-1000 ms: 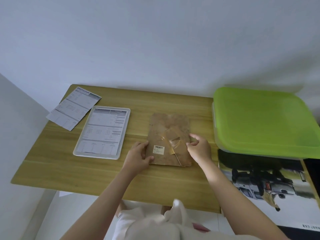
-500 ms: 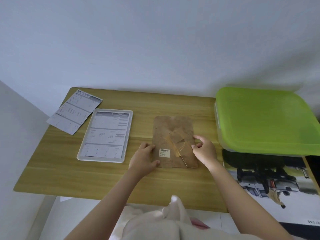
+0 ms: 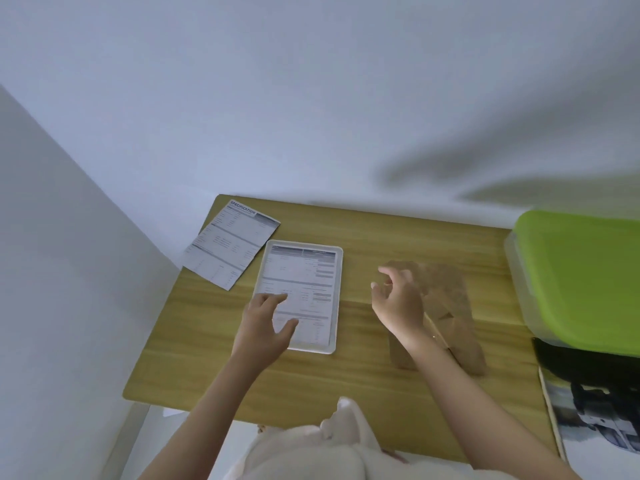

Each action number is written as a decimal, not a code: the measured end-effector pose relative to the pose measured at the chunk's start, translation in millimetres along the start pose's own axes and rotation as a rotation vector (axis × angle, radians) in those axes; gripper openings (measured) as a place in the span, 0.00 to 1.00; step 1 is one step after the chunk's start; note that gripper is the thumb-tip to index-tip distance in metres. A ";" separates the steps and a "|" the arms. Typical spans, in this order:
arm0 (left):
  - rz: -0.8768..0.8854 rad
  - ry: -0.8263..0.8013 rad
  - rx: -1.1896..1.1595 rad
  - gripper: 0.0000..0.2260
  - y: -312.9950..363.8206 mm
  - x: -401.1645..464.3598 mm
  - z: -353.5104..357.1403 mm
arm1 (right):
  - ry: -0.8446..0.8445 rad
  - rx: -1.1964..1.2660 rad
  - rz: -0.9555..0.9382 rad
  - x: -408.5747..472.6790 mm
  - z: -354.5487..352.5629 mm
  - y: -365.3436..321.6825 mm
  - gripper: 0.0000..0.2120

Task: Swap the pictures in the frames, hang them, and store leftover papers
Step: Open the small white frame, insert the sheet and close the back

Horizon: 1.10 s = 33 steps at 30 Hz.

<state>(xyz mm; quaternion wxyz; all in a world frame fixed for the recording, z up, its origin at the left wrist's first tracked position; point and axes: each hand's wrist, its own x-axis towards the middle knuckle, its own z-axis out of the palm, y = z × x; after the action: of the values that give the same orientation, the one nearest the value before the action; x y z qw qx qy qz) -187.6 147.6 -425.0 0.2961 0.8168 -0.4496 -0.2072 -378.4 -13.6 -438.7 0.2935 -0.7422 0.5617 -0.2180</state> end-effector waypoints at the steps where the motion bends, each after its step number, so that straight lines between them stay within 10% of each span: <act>1: -0.020 -0.006 0.012 0.24 -10.2 2.1 -8.2 | -0.028 -0.005 -0.018 2.5 8.9 -9.6 0.16; 12: 0.029 -0.279 0.182 0.37 -74.7 26.5 -39.2 | -0.283 -0.387 0.002 38.6 57.2 -63.1 0.33; 33: 0.066 -0.297 0.190 0.36 -79.8 31.3 -38.9 | -0.347 -0.472 0.117 47.1 66.6 -73.0 0.38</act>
<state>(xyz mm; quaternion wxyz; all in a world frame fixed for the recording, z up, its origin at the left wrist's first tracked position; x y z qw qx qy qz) -99.4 165.9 -452.1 0.1544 0.7864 -0.5326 -0.2722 -270.4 -31.9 -438.0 0.2165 -0.7824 0.5802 0.0659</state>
